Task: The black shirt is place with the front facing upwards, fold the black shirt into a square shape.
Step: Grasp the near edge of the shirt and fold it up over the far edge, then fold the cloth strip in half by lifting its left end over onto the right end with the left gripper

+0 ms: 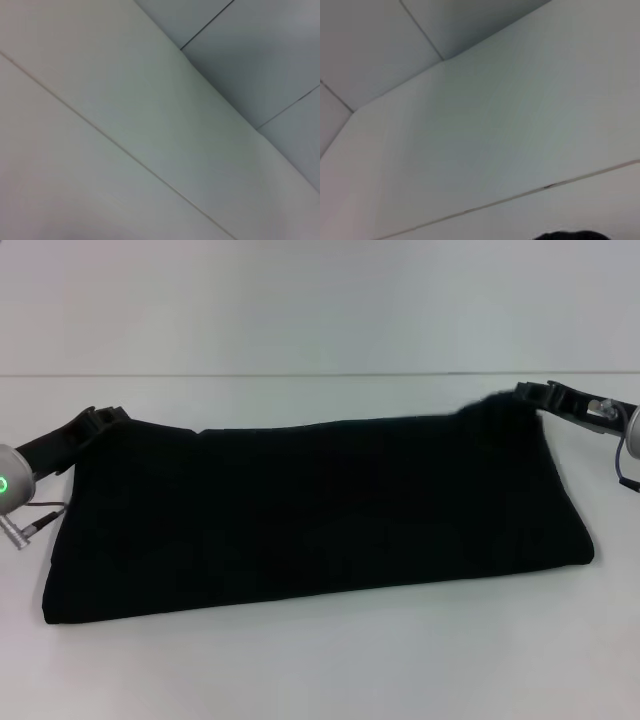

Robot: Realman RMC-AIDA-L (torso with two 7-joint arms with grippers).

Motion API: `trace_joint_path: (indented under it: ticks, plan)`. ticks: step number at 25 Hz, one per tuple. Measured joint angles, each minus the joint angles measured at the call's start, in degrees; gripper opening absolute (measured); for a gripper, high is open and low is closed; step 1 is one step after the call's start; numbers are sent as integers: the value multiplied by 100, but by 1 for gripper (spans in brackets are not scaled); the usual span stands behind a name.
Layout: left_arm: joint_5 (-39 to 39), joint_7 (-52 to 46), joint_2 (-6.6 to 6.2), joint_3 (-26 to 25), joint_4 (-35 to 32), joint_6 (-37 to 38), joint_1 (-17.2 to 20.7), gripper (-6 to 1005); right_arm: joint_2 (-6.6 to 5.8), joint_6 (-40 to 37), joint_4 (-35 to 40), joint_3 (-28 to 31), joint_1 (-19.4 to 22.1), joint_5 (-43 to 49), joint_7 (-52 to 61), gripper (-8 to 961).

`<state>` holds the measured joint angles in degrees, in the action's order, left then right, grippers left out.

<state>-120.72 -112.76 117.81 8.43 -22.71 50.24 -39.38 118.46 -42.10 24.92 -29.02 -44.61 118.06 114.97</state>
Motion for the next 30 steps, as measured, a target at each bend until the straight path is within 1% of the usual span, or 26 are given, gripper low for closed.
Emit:
trace_joint_path:
  ticks: [1,2,6,8,10,11,12,13,14,15,16,17,18,19,20,21,22,23,24,25,26,27,29,30]
  plan:
    - [92,137,52,-6,27,-123,-3,172,16,61,-2,5,18,-38,-11,179]
    - [120,145,58,-7,45,-181,-3,176,29,112,-4,19,42,-86,-21,181]
    - [265,181,78,-17,169,-414,38,317,45,197,-46,37,184,-451,-188,355]
    - [268,184,68,-21,186,-412,82,388,45,139,-53,36,279,-672,-274,440]
    - [268,181,27,-19,172,-261,155,470,22,-111,-17,35,401,-869,-397,522]
    - [269,175,-15,-19,152,-111,208,511,-4,-327,-5,37,473,-978,-504,564]
    - [269,175,-15,-19,152,-111,208,551,-36,-536,2,45,528,-1057,-627,605]
    - [272,166,-58,-21,137,22,252,592,-99,-911,4,53,638,-1226,-891,646]
    - [301,140,-216,-29,125,401,398,633,-132,-1142,5,57,700,-1322,-1067,672]
    - [320,119,-272,-28,137,542,442,640,-163,-1462,4,57,777,-1423,-1346,698]
    - [331,54,-394,-32,163,676,573,646,-199,-1783,6,57,853,-1484,-1631,724]
    - [333,12,-441,-32,177,742,621,653,-230,-2120,13,48,914,-1507,-1951,750]
    - [336,-129,-519,-27,178,847,710,660,-249,-2371,19,33,950,-1483,-2196,776]
    - [330,-254,-566,-14,178,938,767,666,-270,-2656,25,3,988,-1434,-2497,776]
    - [309,-437,-639,17,174,1077,840,673,-277,-2978,25,-49,1011,-1340,-2841,776]
    - [240,-869,-810,184,163,1490,991,679,-278,-3248,29,-123,1034,-1209,-3285,777]
    - [240,-869,-810,184,163,1490,991,686,-270,-3457,31,-182,1047,-1111,-3616,777]
    - [222,-1069,-896,300,154,1737,1063,693,-252,-3600,37,-252,1059,-1011,-3899,777]
    - [209,-1302,-1008,475,143,2083,1158,699,-219,-3719,46,-323,1067,-900,-4191,777]
    - [207,-1466,-1091,603,131,2339,1233,706,-169,-3796,53,-398,1074,-782,-4428,777]
    - [189,-1665,-1176,735,75,2695,1335,796,-124,-3829,64,-466,1077,-665,-4630,777]
    - [166,-1821,-1230,821,24,2992,1406,886,-88,-3837,69,-511,1078,-596,-4773,776]
    - [45,-2171,-1256,880,-197,3483,1555,894,31,-3812,74,-604,1079,-427,-5193,776]
    - [-39,-2354,-1236,886,-325,3654,1639,898,81,-3785,73,-631,1079,-364,-5386,776]
